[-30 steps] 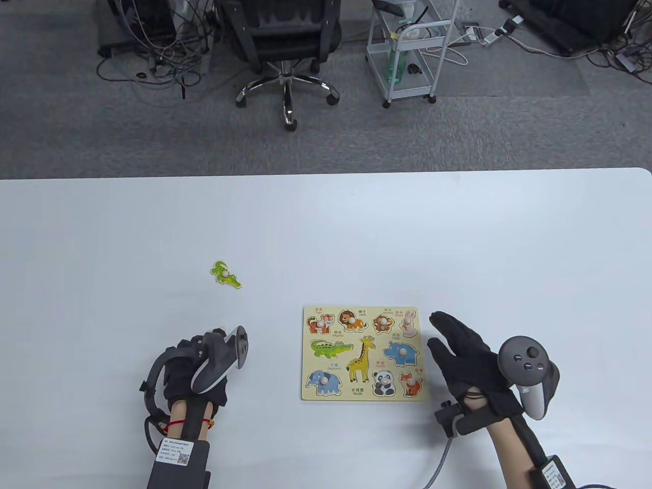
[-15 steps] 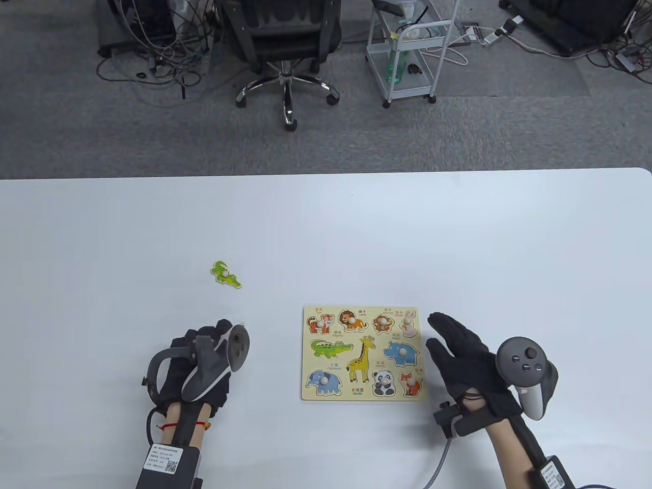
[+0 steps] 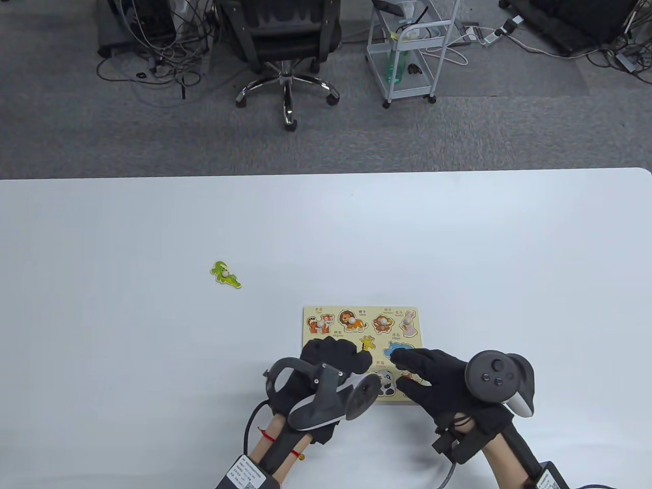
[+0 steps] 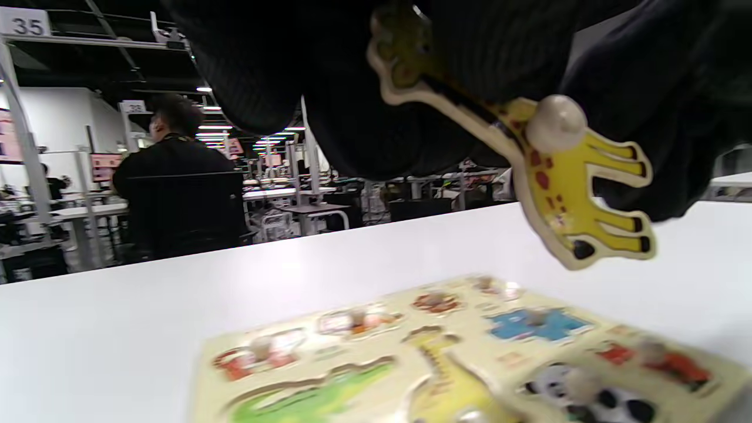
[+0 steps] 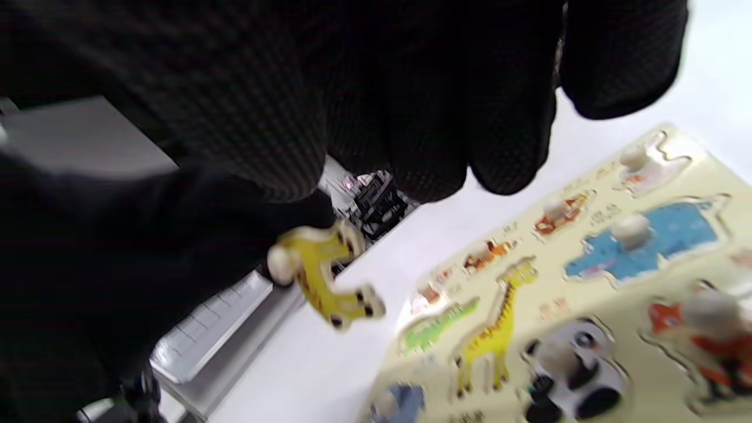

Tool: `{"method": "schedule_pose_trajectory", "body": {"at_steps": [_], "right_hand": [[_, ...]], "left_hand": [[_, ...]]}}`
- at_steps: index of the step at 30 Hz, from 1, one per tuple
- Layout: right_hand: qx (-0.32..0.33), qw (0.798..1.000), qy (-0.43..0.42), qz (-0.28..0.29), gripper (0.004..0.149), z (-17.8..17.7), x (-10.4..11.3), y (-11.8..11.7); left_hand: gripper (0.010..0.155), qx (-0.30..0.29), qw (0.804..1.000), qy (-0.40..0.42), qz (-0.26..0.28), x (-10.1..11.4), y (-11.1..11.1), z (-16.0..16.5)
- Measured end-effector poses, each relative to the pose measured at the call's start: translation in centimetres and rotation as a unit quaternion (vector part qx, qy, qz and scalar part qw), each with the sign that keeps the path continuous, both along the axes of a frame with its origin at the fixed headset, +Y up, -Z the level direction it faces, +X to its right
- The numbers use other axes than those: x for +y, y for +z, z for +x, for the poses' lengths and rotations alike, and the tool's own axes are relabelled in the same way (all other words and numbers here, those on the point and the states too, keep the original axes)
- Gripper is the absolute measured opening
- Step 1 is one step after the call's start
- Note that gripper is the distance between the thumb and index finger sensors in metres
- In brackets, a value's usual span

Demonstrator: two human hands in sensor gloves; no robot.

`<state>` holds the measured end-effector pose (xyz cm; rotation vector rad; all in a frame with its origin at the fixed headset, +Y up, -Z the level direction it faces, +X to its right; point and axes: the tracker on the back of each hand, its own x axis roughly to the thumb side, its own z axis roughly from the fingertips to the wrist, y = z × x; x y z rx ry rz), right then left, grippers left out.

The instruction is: Fit puzzle pieces into frame

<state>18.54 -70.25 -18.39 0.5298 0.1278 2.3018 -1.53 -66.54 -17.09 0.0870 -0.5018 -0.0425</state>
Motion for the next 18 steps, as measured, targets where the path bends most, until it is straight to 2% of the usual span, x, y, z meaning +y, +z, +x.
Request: {"method": "schedule_pose_trajectory", "body": {"at_steps": [2,5,7,8,10,11,13,14,15,16,17,18], "right_hand": [[0.006,1.000,0.010,-0.002,0.043,-0.4,-0.4,0.0],[0.001,1.000,0.013,-0.009,0.040,-0.1,-0.5,-0.1],[-0.014,1.000,-0.001,-0.010,0.039,0.3,-0.7,-0.3],[-0.015,1.000,-0.011,-0.014,0.039,0.4,-0.7,-0.5],[-0.035,0.999,-0.039,-0.014,0.039,1.0,-0.8,-0.7],[-0.049,0.997,-0.056,-0.014,0.039,1.4,-0.9,-0.8],[-0.080,0.990,-0.117,-0.024,0.039,2.2,-1.4,-1.1],[-0.087,0.982,-0.160,-0.056,0.038,2.6,-1.9,-1.4],[-0.093,0.967,-0.213,-0.103,0.038,2.8,-2.4,-1.5],[-0.095,0.954,-0.254,-0.125,0.038,2.8,-2.8,-1.5],[-0.092,0.934,-0.308,-0.154,0.037,2.7,-3.3,-1.7],[-0.088,0.926,-0.325,-0.173,0.037,2.6,-3.6,-1.7]], "left_hand": [[0.044,-0.017,0.999,0.031,-0.014,-0.2,0.2,1.1],[0.044,-0.016,1.000,0.026,-0.006,-0.6,0.1,1.4],[0.044,-0.004,0.998,0.069,-0.001,-0.9,0.0,0.8],[0.051,0.004,0.995,0.103,0.005,-1.0,-0.1,0.3],[0.065,0.044,0.981,0.188,-0.008,-1.2,-0.3,-1.1],[0.069,0.067,0.968,0.241,-0.011,-1.4,-0.5,-1.9],[0.070,0.103,0.939,0.328,-0.008,-1.8,-0.8,-3.4],[0.068,0.115,0.931,0.346,-0.011,-1.9,-1.0,-4.0],[0.064,0.118,0.928,0.350,-0.036,-2.1,-1.3,-4.4],[0.062,0.110,0.926,0.355,-0.065,-2.4,-1.4,-4.6],[0.063,0.098,0.914,0.381,-0.104,-3.0,-1.6,-4.6],[0.062,0.097,0.901,0.405,-0.124,-3.3,-1.7,-4.5]]}}
